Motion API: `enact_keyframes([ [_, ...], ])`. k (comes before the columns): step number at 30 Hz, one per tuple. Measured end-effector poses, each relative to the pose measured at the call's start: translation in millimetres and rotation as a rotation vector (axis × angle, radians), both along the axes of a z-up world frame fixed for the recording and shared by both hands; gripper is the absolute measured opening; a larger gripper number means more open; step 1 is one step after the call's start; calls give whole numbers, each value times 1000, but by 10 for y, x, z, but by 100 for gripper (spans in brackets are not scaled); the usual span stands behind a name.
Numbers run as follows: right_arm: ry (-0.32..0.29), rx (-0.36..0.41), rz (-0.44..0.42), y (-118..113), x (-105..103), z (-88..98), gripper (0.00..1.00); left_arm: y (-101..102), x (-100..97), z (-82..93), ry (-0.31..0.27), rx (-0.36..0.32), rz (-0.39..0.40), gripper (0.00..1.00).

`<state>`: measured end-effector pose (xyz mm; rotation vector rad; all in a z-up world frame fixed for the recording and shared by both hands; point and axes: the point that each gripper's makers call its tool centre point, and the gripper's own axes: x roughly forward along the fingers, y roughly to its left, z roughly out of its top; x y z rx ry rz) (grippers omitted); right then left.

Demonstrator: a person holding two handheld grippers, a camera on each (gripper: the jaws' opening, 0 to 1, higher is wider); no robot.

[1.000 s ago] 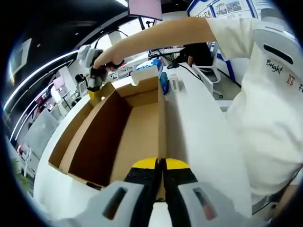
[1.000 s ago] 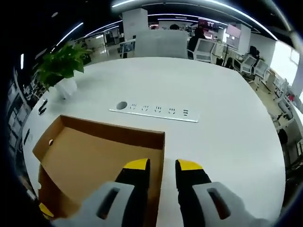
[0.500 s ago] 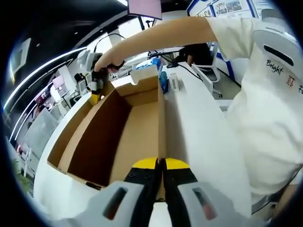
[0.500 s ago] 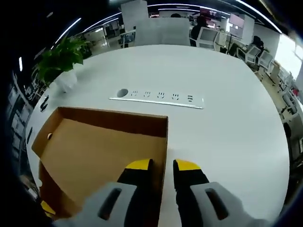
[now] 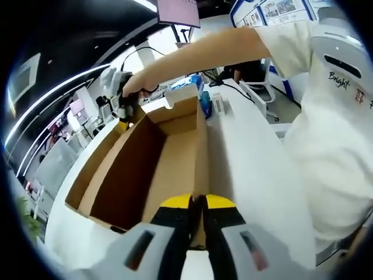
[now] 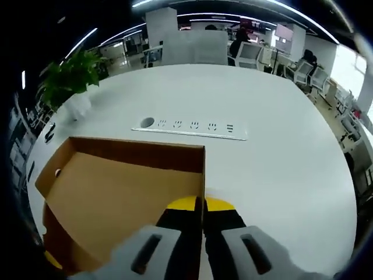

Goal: Operate the shoe box by opening the lid, removing the specified soft item, and placing it in the target area until the item is outside and the box remains undamaged.

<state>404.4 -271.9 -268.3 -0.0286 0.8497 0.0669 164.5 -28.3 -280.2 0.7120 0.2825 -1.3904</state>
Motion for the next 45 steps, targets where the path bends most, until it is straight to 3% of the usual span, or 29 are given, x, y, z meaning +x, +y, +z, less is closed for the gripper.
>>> enact_keyframes([
  [2,3,-21,12,0,-20,10,0,12,5,10,46,-28,35,7],
  [4,-3,-5,10,1,-59,21,0,35,20,0,84,-7,61,7],
  [7,-16,13,2,-10,-108,19,0,22,13,-5,66,-1,45,7],
  [9,-26,-1,12,9,-167,30,1,24,26,-3,83,0,57,7],
  [10,-73,-48,59,18,-143,88,1,21,27,-4,93,0,61,7],
  [12,-76,-47,45,43,-207,127,1,18,11,-13,123,9,75,6],
  [18,-192,-60,29,8,-226,400,1,9,77,-11,96,5,109,6],
  [23,-232,-68,40,25,-306,494,1,19,99,-2,106,-6,120,6],
  [27,-285,-83,37,-34,-247,616,2,20,159,7,99,-27,133,8],
  [32,-370,-109,50,-33,-234,696,3,31,154,19,101,-41,133,8],
  [35,-439,-71,29,-35,-206,794,2,36,133,16,121,-19,146,8],
  [45,-535,-89,45,-40,-297,991,2,97,171,4,149,-8,199,11],
])
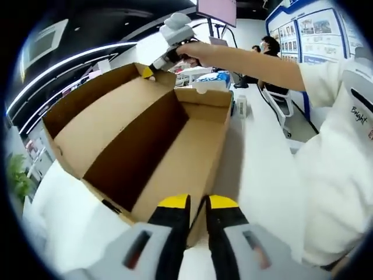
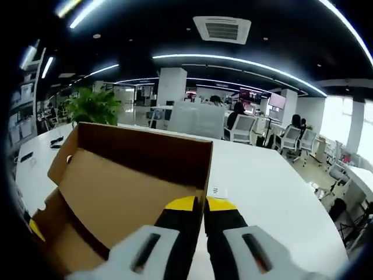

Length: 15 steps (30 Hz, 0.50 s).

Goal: Operate the shoe box by opening the lid, removing the specified soft item, and placing it in the target area until the item is outside and the box remains undamaged.

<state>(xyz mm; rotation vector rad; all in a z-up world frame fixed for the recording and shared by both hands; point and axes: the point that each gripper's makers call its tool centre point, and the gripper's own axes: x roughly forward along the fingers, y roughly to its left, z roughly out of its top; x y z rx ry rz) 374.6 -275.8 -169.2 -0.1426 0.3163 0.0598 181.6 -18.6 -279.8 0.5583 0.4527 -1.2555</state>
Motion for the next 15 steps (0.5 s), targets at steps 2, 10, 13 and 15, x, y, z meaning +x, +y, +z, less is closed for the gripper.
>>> enact_keyframes([
  [2,-23,24,-7,-22,-41,23,2,-4,-1,0,-6,-1,-4,11],
  [10,-77,76,6,5,-207,36,1,-14,81,3,-24,0,10,12],
  [13,-101,91,10,17,-252,70,1,-19,71,0,-28,0,-1,11],
  [15,-125,81,13,28,-300,87,0,-19,68,3,-41,-5,-16,12],
])
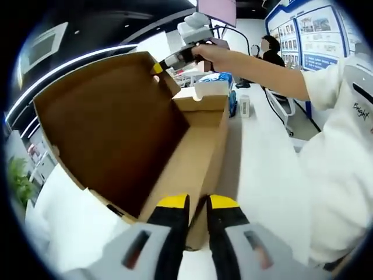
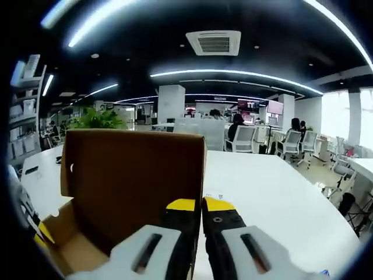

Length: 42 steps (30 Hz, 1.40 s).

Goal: Operate the shoe box by opening the lid, removing the specified soft item, and placing it in the target area until the item is outside and the box remains undamaged.

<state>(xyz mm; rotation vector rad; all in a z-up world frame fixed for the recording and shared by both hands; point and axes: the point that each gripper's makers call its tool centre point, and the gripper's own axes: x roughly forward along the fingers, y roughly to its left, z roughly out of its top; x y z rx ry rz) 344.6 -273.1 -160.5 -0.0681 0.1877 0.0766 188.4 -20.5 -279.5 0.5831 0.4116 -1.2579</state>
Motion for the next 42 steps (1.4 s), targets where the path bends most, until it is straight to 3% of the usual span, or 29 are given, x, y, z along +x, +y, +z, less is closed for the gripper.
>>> enact_keyframes([
  [4,-51,-4,-8,-23,-128,9,0,32,77,22,-43,-35,25,15],
  [6,-57,-11,-11,-39,-177,14,0,29,79,51,-10,-89,36,17],
  [9,-75,69,-24,-47,-303,38,0,42,79,55,-14,-92,29,17],
  [11,-98,23,-20,-19,-400,59,0,38,78,55,-17,-92,33,17],
  [15,-116,12,-33,23,-505,60,0,37,89,57,-19,-93,43,17],
  [27,-154,-3,-59,26,-541,42,0,47,128,73,-85,-132,42,21],
  [33,-166,11,-67,21,-541,36,0,43,112,71,-119,-120,33,22],
  [34,-184,7,-71,28,-552,36,0,42,119,76,-167,-121,20,22],
  [36,-188,10,-77,20,-559,40,0,46,100,76,-177,-134,20,23],
  [42,-202,1,-68,25,-579,38,0,46,121,107,-141,-172,66,26],
])
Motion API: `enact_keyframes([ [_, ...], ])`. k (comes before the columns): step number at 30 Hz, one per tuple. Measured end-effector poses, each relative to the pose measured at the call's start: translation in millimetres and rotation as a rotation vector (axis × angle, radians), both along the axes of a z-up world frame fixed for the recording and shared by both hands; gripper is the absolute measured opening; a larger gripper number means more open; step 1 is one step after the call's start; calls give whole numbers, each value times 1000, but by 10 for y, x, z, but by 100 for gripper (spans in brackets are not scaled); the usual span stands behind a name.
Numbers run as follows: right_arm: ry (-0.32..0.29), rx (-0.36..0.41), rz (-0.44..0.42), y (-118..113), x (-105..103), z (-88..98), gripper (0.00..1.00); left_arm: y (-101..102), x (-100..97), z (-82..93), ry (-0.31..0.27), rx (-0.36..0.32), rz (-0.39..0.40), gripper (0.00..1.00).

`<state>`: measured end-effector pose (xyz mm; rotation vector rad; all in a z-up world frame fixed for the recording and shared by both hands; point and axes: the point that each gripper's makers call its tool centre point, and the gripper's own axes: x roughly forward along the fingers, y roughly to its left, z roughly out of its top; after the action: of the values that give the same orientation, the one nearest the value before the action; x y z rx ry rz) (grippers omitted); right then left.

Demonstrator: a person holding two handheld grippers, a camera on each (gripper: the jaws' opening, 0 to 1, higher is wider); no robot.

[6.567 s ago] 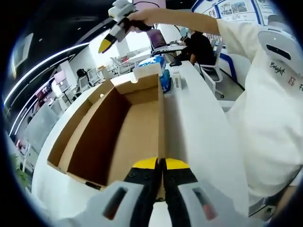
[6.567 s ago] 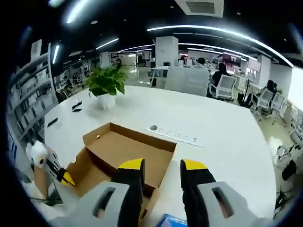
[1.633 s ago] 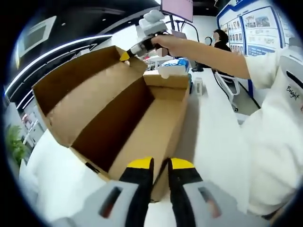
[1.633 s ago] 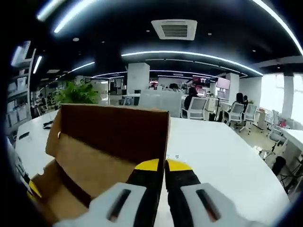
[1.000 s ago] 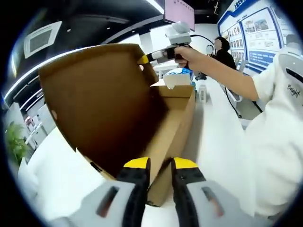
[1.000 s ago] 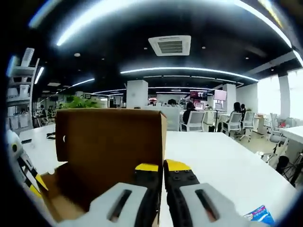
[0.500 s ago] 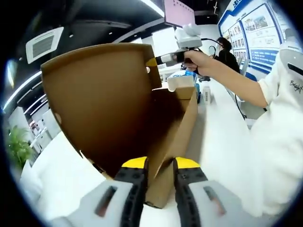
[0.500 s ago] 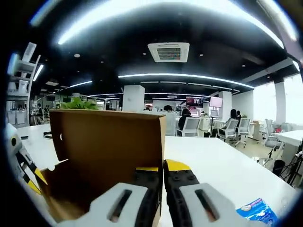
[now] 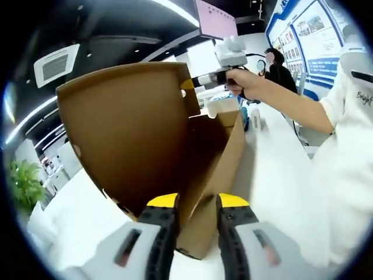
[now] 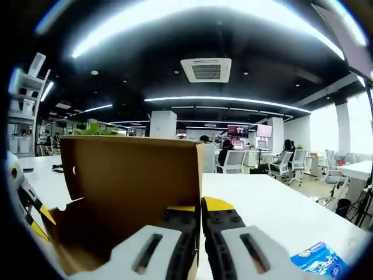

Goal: Operate the shoe box by opening the lid, removing the specified soft item, and placing it in the target area until the item is outside and the box remains undamaged.

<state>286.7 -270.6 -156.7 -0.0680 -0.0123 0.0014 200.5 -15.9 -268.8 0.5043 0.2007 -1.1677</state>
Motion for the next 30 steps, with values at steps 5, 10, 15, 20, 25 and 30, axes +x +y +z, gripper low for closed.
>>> enact_keyframes([
  [5,-13,-4,-12,8,-1,-3,0,8,-16,77,62,-91,55,44],
  [10,-27,-4,-15,16,-43,-6,0,87,-34,176,86,-125,82,48],
  [15,-36,-9,-8,22,-61,-8,0,-11,-177,318,246,-307,76,58],
  [20,-35,-15,1,24,-78,-12,0,-20,-178,330,303,-365,113,66],
  [25,-37,-19,3,27,-92,-25,0,90,-80,507,310,-504,167,65],
  [30,-35,-23,-1,32,-107,-34,0,318,-82,722,281,-615,191,65],
])
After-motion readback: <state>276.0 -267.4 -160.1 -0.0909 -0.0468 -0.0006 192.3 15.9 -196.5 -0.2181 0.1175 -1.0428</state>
